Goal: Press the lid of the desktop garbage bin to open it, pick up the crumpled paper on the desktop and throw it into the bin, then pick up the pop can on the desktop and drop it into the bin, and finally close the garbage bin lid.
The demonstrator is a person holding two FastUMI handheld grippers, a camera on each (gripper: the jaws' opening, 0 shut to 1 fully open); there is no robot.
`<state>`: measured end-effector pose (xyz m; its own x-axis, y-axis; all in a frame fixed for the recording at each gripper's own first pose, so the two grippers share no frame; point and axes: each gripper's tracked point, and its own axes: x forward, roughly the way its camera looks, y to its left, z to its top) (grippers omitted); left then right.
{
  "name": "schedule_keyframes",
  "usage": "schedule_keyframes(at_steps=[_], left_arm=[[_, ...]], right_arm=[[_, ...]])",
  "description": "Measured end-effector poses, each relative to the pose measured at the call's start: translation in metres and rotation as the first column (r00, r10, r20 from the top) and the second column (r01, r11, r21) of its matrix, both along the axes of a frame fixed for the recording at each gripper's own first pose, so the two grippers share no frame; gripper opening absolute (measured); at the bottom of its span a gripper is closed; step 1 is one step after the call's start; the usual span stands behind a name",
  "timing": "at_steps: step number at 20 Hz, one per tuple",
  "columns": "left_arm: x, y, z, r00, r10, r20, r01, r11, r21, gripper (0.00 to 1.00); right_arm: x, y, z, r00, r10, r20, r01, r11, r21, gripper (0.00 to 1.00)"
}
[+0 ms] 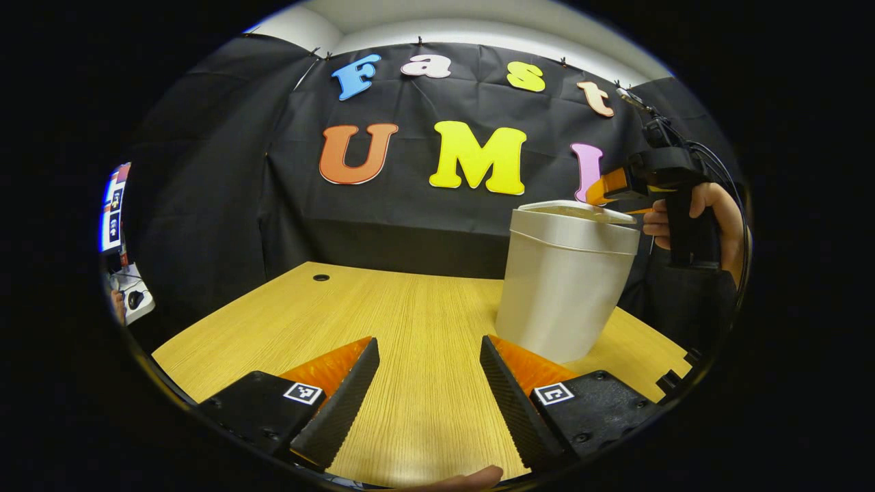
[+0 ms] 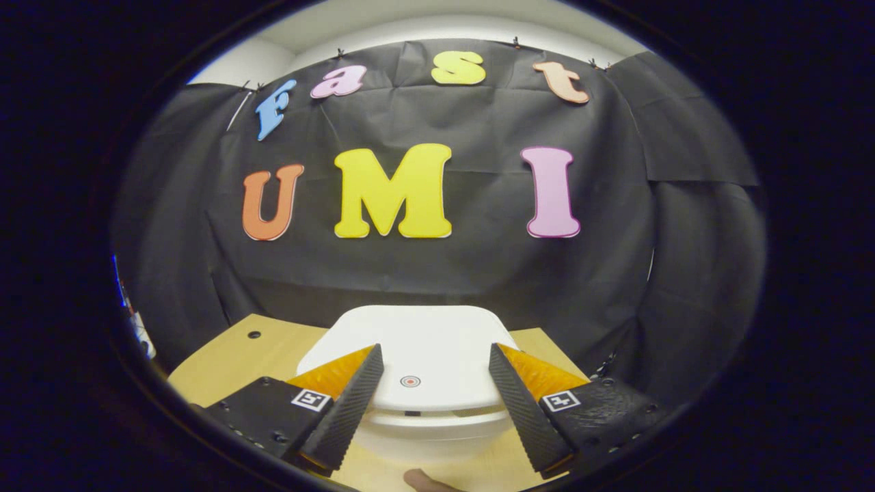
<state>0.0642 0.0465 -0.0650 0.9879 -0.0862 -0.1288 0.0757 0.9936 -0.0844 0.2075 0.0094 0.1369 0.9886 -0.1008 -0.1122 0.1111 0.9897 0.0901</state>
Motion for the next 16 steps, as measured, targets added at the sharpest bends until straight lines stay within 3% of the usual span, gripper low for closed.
schedule_keyframes(at_steps=[6,9,14,16], left_arm=[[-0.001,-0.002,0.002,1.000,-0.001,0.006,0.001,1.000,0.012,0.96],[-0.002,-0.001,0.002,1.000,0.001,0.009,-0.001,1.000,0.017,0.96],[-0.003,-0.004,0.006,1.000,-0.003,0.024,0.002,0.999,0.047,0.96],[-0.004,-0.001,0.008,0.999,0.013,0.036,-0.015,0.998,0.061,0.96]], right_arm=[[-0.027,-0.005,-0.001,0.999,0.013,0.045,-0.013,1.000,-0.008,0.96],[-0.057,-0.013,0.000,0.994,0.002,0.105,0.005,0.998,-0.070,0.96],[-0.121,-0.007,-0.031,0.984,0.068,0.166,-0.060,0.997,-0.049,0.97],[-0.141,-0.007,-0.049,0.983,0.087,0.164,-0.082,0.996,-0.040,0.93]])
